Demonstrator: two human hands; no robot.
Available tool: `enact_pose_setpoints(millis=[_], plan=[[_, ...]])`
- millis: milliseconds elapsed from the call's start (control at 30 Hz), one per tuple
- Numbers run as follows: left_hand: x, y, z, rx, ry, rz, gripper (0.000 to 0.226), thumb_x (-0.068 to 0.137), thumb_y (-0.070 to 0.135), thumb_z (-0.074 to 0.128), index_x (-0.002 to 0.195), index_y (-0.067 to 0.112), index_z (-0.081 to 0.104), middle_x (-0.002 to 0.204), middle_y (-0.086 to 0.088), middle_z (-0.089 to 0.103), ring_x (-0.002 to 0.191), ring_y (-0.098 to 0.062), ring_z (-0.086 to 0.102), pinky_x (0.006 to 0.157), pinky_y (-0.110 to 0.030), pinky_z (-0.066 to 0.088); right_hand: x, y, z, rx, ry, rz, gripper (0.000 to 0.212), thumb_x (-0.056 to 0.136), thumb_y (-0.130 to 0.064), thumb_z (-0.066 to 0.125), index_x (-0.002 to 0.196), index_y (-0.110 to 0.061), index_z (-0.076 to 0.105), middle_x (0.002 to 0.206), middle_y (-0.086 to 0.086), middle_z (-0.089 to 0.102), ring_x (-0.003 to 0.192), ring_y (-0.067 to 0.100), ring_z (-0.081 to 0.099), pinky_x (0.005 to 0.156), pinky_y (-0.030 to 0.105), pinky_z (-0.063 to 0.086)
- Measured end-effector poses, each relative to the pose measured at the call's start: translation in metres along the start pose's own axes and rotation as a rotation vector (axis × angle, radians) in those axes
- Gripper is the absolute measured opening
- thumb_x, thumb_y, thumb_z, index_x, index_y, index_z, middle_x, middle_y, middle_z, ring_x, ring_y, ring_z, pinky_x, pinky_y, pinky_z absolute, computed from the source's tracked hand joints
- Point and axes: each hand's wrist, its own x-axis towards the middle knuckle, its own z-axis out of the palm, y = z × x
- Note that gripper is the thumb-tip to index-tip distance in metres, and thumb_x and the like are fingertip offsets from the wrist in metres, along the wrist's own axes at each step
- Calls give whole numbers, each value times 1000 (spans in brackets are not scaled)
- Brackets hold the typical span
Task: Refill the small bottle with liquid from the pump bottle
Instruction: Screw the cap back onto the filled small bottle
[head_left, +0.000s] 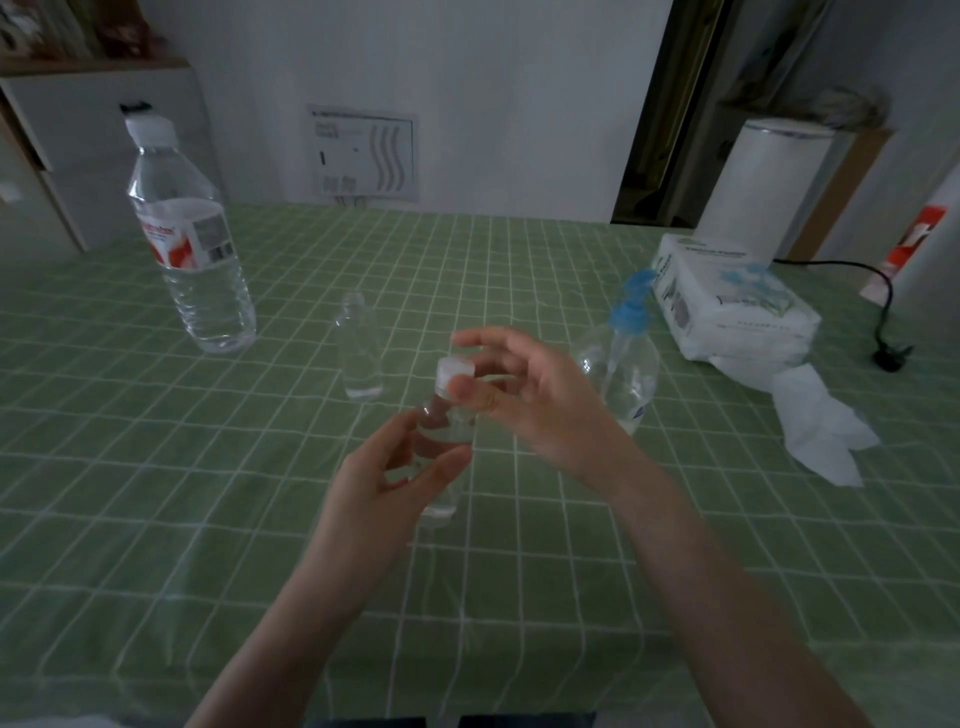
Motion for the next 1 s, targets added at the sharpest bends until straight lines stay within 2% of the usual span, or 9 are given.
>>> enact_pose_setpoints(millis=[133, 300, 433, 533, 600, 667, 833, 900, 1000], plan=[[0, 0, 1, -2, -24, 2, 33, 68, 38, 63, 97, 23, 65, 87, 10, 72, 81, 1, 65, 65, -5, 45, 0, 0, 0, -4, -14, -13, 19, 87, -24, 67, 105, -25, 70, 110, -7, 71, 109, 12, 66, 103, 42, 48], [2, -4, 4, 15, 50, 0, 39, 66, 42, 63, 100, 23, 65, 86, 12, 72, 83, 2, 64, 63, -3, 44, 2, 1, 4, -96, 68, -42, 22, 85, -26, 69, 105, -17, 73, 107, -11, 72, 107, -1, 64, 100, 18, 47], [6, -6, 7, 34, 95, -6, 43, 65, 45, 62, 102, 23, 64, 85, 19, 71, 82, 7, 63, 62, 0, 43, 6, 3, 7, -132, 87, -59, 21, 85, -27, 69, 104, -19, 73, 107, -13, 72, 104, -5, 63, 98, 14, 46], [14, -9, 4, 27, 100, -31, 35, 70, 30, 70, 104, 22, 65, 86, 9, 72, 82, 3, 64, 62, -4, 45, 9, 5, 1, -129, 23, -33, 21, 83, -29, 70, 104, -25, 71, 100, -25, 67, 103, -14, 59, 98, 9, 42], [20, -11, -1, 34, 101, -37, 27, 75, 20, 70, 102, 22, 65, 90, 5, 72, 82, 0, 66, 66, -10, 47, 11, 9, -4, -155, 24, -17, 36, 80, -36, 69, 114, -26, 67, 105, -27, 64, 108, -14, 56, 101, 12, 40], [26, -12, -6, 38, 117, -53, 25, 77, 18, 70, 101, 22, 65, 92, 5, 72, 84, -3, 67, 72, -19, 47, 11, 16, -9, -196, 76, 3, 50, 78, -39, 68, 125, -21, 62, 116, -18, 64, 113, -7, 56, 104, 21, 42], [43, -17, -11, 34, 108, -73, 23, 78, 12, 70, 97, 24, 65, 96, 0, 72, 92, -15, 67, 86, -32, 49, 15, 41, -7, -511, 157, 75, 52, 87, -31, 65, 136, -20, 52, 142, -1, 52, 123, 10, 49, 106, 28, 36], [48, -19, -9, 33, 101, -74, 23, 78, 11, 69, 96, 25, 65, 96, 0, 72, 92, -15, 67, 87, -33, 50, 22, 50, -3, -590, 155, 129, 54, 88, -31, 65, 139, -20, 49, 145, 2, 50, 130, 19, 48, 110, 34, 35], [55, -22, -8, 37, 93, -80, 22, 78, 11, 69, 95, 25, 65, 97, -2, 72, 93, -17, 67, 90, -37, 50, 34, 61, 2, -666, 150, 182, 56, 90, -26, 64, 142, -16, 45, 146, 5, 48, 136, 21, 43, 112, 30, 30]])
